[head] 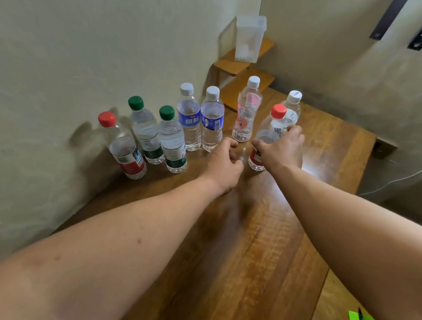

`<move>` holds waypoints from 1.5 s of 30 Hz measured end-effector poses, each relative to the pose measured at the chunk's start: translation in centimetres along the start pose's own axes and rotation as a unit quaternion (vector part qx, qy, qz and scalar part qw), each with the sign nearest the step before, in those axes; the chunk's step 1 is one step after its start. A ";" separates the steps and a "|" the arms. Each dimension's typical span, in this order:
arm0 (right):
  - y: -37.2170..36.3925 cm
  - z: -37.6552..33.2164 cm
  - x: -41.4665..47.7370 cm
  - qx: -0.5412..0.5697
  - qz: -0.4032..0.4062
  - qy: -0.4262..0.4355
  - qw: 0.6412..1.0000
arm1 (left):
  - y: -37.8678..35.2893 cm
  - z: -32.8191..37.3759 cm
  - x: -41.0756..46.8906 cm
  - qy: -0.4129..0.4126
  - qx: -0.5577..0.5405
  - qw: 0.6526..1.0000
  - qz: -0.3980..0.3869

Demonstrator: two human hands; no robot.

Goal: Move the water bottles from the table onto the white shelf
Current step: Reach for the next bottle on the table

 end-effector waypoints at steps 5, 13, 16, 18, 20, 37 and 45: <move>-1.7 0.3 1.0 0.005 0.001 -0.003 1.000 | -1.2 -0.8 0.3 0.016 0.007 1.000 -0.016; -0.8 0.2 -1.9 0.042 -0.068 0.030 0.996 | -0.2 -2.5 -1.2 0.045 0.014 0.998 -0.036; 1.1 -1.1 -5.4 0.093 -0.135 0.048 0.985 | 1.5 -2.5 -3.4 0.034 0.005 0.998 -0.050; 2.5 -2.5 -8.3 0.113 -0.170 0.080 0.976 | 3.7 -2.3 -5.4 0.012 0.001 0.999 -0.048; 3.9 -4.3 -11.5 0.135 -0.202 0.114 0.963 | 6.5 -2.1 -7.5 -0.011 -0.021 0.999 -0.035; 7.7 -26.1 -51.5 0.160 -0.464 0.294 0.820 | 47.4 -12.4 -30.2 -0.004 -0.031 0.983 0.182; 7.5 -36.3 -78.8 0.116 -0.571 0.447 0.679 | 67.7 -23.2 -48.3 0.040 0.061 0.943 0.325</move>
Point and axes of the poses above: each hand's wrist, its own x-axis towards the middle knuckle, its own y-axis out of the back of the hand, z = x × y, the point moved 5 cm from there along x, towards the middle knuckle, and after that the axes turned 14 degrees about z, right-handed, at the moved point
